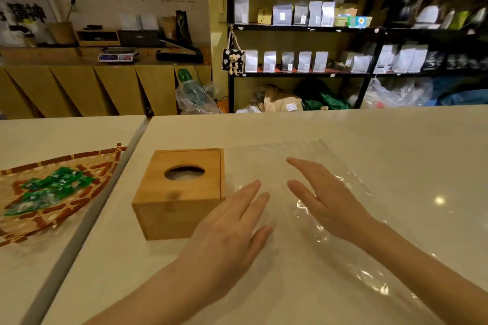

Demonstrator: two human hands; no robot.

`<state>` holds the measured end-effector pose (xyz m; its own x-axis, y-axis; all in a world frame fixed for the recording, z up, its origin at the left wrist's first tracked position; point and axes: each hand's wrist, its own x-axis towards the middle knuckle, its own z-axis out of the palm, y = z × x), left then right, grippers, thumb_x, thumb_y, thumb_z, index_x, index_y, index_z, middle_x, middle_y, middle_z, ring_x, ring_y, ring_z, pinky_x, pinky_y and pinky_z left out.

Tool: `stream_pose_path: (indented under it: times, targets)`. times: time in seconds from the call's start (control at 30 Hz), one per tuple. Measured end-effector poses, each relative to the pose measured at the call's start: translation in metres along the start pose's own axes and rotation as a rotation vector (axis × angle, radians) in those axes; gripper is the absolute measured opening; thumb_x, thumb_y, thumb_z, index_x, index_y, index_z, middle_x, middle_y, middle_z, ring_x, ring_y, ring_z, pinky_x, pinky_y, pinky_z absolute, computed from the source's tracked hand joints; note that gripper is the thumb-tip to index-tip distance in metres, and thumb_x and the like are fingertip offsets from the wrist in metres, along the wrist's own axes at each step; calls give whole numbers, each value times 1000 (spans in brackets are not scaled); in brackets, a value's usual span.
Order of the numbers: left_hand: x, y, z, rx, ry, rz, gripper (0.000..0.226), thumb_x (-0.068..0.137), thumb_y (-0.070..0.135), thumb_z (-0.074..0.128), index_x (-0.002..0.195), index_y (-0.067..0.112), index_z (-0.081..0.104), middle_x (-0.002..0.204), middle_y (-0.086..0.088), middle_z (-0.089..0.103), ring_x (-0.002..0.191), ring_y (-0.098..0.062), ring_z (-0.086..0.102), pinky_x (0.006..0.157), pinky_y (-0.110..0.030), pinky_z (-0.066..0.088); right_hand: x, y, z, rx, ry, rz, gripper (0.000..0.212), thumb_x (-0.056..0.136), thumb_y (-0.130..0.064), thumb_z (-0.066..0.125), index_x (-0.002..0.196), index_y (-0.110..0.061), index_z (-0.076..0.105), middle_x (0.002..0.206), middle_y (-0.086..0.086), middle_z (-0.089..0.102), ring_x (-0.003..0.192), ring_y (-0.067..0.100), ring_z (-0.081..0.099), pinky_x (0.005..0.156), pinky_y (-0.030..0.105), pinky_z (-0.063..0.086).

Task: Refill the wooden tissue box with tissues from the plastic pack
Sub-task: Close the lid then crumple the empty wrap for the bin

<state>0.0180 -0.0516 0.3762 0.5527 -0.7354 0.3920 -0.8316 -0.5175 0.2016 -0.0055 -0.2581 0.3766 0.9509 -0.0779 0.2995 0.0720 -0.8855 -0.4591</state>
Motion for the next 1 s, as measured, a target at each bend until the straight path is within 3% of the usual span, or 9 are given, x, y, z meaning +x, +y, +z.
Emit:
stream_pose_path:
  times: [0.1, 0.23, 0.33, 0.43, 0.6, 0.7, 0.8, 0.87, 1.0]
  targets:
    - [15, 24, 15, 104, -94, -30, 64, 95, 39, 6, 123, 10, 56, 133, -8, 56, 118, -14, 57, 94, -18, 43, -12, 39, -19, -46, 26, 191, 46, 95, -37, 40, 138, -23, 37, 143, -2, 44, 132, 16, 38, 106, 28, 29]
    - [33, 27, 42, 190, -394, -249, 58, 97, 36, 11, 145, 7, -2, 156, -16, -8, 145, -27, -7, 117, -32, 5, -28, 82, -32, -223, 15, 401, 48, 95, -39, 40, 136, -15, 40, 144, 5, 43, 133, 23, 36, 107, 37, 31]
    - [43, 15, 66, 399, -474, -364, 61, 96, 37, 15, 144, -1, 8, 151, -31, 9, 140, -46, 1, 117, -47, 7, -35, 102, -33, -332, -38, 497, 50, 92, -46, 40, 117, -4, 51, 130, 12, 50, 128, 29, 37, 100, 41, 35]
    - [48, 17, 70, 334, -444, -503, 70, 94, 45, 22, 143, -2, 6, 146, -33, 21, 140, -43, 6, 114, -41, 14, -39, 108, -30, -340, -80, 544, 44, 90, -50, 42, 97, -8, 52, 118, 10, 52, 124, 29, 38, 98, 40, 35]
    - [51, 14, 72, 345, -360, -445, 68, 87, 51, 17, 135, 7, 31, 133, -23, 45, 132, -33, 32, 106, -37, 28, -40, 114, -25, -197, 33, 509, 40, 87, -42, 52, 110, -10, 57, 126, 7, 54, 125, 27, 39, 101, 39, 33]
    - [51, 10, 67, 160, -218, -394, 75, 66, 55, 7, 116, 16, 49, 106, -9, 57, 114, -27, 48, 88, -34, 38, -38, 117, -24, -54, 108, 522, 38, 82, -35, 61, 115, -15, 58, 123, 3, 58, 118, 25, 47, 97, 37, 37]
    - [51, 9, 64, -61, -144, -444, 57, 75, 52, 30, 119, 22, 49, 116, 0, 57, 115, -20, 49, 86, -31, 38, -37, 119, -24, 6, 202, 522, 30, 82, -22, 61, 112, -15, 60, 108, 4, 63, 108, 25, 52, 87, 33, 39]
    - [53, 13, 62, -297, -29, -505, 47, 83, 30, 54, 129, 23, 45, 127, -2, 55, 113, -18, 52, 90, -30, 41, -37, 119, -22, 116, 271, 536, 27, 83, -14, 58, 110, -15, 58, 87, 0, 62, 92, 23, 56, 77, 29, 38]
    - [58, 19, 57, -980, 160, -749, 53, 77, 5, 67, 121, 30, 51, 111, -6, 56, 80, -14, 61, 69, -33, 50, -38, 118, -24, 397, 394, 555, 38, 84, -10, 55, 119, -21, 48, 73, 4, 59, 71, 19, 56, 62, 25, 41]
